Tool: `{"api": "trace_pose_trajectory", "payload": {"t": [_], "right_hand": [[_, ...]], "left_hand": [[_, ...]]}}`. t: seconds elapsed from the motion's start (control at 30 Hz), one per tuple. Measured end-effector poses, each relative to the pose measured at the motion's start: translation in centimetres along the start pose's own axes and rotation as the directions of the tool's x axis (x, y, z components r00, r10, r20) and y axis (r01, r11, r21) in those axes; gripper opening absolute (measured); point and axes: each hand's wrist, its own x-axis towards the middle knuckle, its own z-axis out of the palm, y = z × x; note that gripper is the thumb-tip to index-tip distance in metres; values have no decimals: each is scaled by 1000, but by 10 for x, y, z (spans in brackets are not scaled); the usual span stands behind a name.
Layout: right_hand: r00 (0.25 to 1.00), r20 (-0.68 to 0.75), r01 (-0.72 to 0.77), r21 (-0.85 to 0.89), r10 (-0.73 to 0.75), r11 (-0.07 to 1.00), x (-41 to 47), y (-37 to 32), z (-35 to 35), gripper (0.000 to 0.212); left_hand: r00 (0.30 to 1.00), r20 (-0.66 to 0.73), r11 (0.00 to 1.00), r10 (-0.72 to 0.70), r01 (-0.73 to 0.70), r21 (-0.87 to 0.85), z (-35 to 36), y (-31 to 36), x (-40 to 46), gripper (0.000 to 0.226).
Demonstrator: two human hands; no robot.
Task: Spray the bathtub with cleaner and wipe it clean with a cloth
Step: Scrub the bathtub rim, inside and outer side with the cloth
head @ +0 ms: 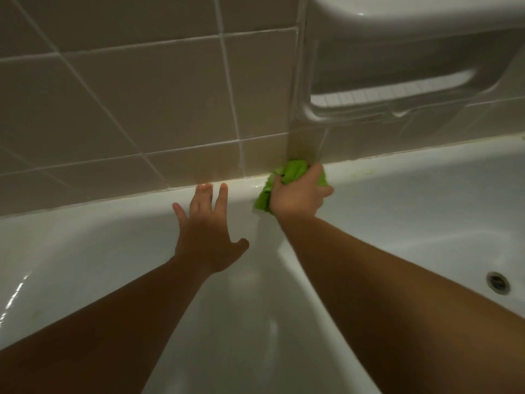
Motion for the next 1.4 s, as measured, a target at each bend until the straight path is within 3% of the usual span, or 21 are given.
{"api": "trace_pose_trajectory", "payload": {"t": [0.13, 0.37, 0.53, 0.63, 0.77, 0.9, 1.1, 1.23, 1.4], "right_hand": [[999, 27, 37, 30, -37, 999, -18, 0, 18, 60], [990, -133, -38, 50, 45, 998, 35, 12, -27, 58], [999, -20, 32, -6, -32, 999, -19, -2, 17, 69], [998, 13, 63, -15, -63, 998, -35, -4, 30, 65], [997, -14, 80, 5, -80, 997, 1, 11, 1, 63], [995, -102, 1, 29, 2, 1000, 51, 17, -46, 60], [997, -25, 73, 26, -72, 997, 55, 24, -57, 57], [987, 37, 158, -8, -158, 987, 69, 37, -75, 56], [985, -160, -48, 108, 65, 993, 106, 26, -103, 43]], "left_hand": [[1000, 8, 999, 29, -29, 33, -2, -12, -2, 128], [1000, 3, 999, -8, 8, -50, 3, -7, -2, 129], [1000, -3, 996, -9, 9, -87, 5, -3, 0, 129], [1000, -25, 998, 3, -5, -65, 6, -5, 0, 127], [999, -29, 998, 13, -15, -53, 7, -8, 1, 126], [999, -39, 998, 3, -6, -69, 9, -1, 1, 122], [978, -50, 977, 203, -205, -52, 12, 26, 1, 121], [973, -51, 972, 226, -229, -55, 6, 40, 10, 119], [947, -96, 944, 307, -316, -94, 1, 50, 23, 108]]}}
